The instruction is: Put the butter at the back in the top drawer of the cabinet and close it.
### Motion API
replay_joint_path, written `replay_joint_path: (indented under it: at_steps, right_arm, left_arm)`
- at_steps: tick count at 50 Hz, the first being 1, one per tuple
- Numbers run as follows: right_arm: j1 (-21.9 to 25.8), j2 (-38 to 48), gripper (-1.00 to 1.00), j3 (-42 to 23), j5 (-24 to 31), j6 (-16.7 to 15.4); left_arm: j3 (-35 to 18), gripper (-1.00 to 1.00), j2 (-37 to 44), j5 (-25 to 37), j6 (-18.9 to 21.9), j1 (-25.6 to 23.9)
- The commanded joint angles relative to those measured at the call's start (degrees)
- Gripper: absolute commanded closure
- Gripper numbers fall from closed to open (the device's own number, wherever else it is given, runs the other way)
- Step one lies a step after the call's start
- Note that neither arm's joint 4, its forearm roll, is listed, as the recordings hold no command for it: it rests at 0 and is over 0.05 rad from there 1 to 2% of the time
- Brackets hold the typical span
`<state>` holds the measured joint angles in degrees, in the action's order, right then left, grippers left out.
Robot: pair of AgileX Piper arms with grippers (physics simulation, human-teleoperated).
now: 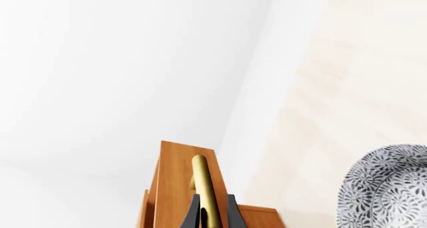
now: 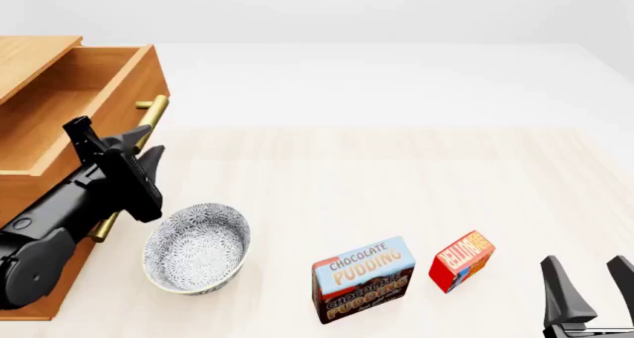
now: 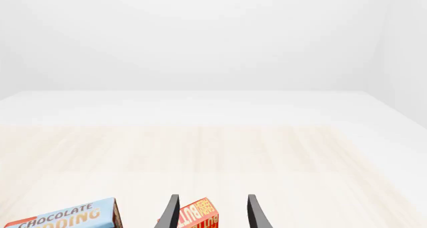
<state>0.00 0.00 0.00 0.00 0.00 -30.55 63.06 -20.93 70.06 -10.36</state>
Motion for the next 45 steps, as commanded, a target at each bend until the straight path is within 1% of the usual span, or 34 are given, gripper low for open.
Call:
replay_joint_path:
  at_steps: [1,6,7,8,9,10,11,12,13,20,26,29,31,32,33,37,41,43,45]
  right_arm:
    - [0.0,0.0,-1.00,0.0,0.0,0.0]
    - [0.0,0.0,-1.00,0.0,0.0,0.0]
    - [0.0,0.0,-1.00,0.0,0.0,0.0]
    - [0.0,0.0,-1.00,0.0,0.0,0.0]
    - [0.0,0.0,-1.00,0.0,0.0,0.0]
    - [0.0,0.0,-1.00,0.0,0.0,0.0]
    - [0.0,0.0,-1.00,0.0,0.0,0.0]
    - [0.0,0.0,-1.00,0.0,0.0,0.0]
    - [0.0,0.0,-1.00,0.0,0.0,0.0]
    - [0.0,0.0,-1.00,0.0,0.0,0.0]
    - [0.0,0.0,-1.00,0.0,0.0,0.0]
    - [0.0,0.0,-1.00,0.0,0.0,0.0]
    - [0.0,0.0,-1.00,0.0,0.0,0.0]
    - [0.0,0.0,-1.00,0.0,0.0,0.0]
    - [0.0,0.0,-1.00,0.0,0.0,0.0]
    - [0.0,0.0,-1.00,0.0,0.0,0.0]
    - [0.0,0.0,-1.00,0.0,0.0,0.0]
    - [0.0,0.0,-1.00,0.0,0.0,0.0]
    - [0.0,0.0,-1.00,0.0,0.0,0.0]
  left_arm:
    - [1.0,1.00,-3.6,2.6,-0.6,-3.0]
    - [1.4,1.00,-4.2,2.6,-0.5,-2.8]
    - [1.3,1.00,-4.5,3.0,-0.7,-2.7]
    - [0.7,1.00,-5.4,4.6,-1.9,-2.1]
    - [-0.4,-1.00,-6.0,7.0,-3.5,-1.8]
    - [-0.5,-1.00,-6.0,7.1,-3.5,-1.8]
    - [0.6,-1.00,-6.7,5.8,-2.1,-1.9]
    - [0.6,-1.00,-6.7,5.8,-2.1,-1.9]
    - [0.0,-1.00,-7.0,6.9,-2.7,-2.2]
    - [-0.3,-1.00,-8.5,8.0,-2.6,-2.5]
    - [-1.5,-1.00,-11.4,11.1,-3.5,-3.3]
    - [-5.5,-1.00,-14.3,16.0,-5.7,-4.7]
    - [-6.8,-1.00,-15.3,18.1,-6.4,-5.0]
    - [-8.0,-1.00,-15.8,19.8,-7.6,-5.3]
    - [-8.0,-1.00,-15.8,19.8,-7.6,-5.3]
    - [-9.7,-1.00,-16.7,23.1,-9.3,-6.0]
    - [-15.0,-1.00,-16.7,29.6,-14.6,-6.1]
    - [-16.6,-1.00,-16.7,31.6,-15.9,-5.8]
    - [-21.3,-1.00,-16.6,36.8,-19.2,-4.4]
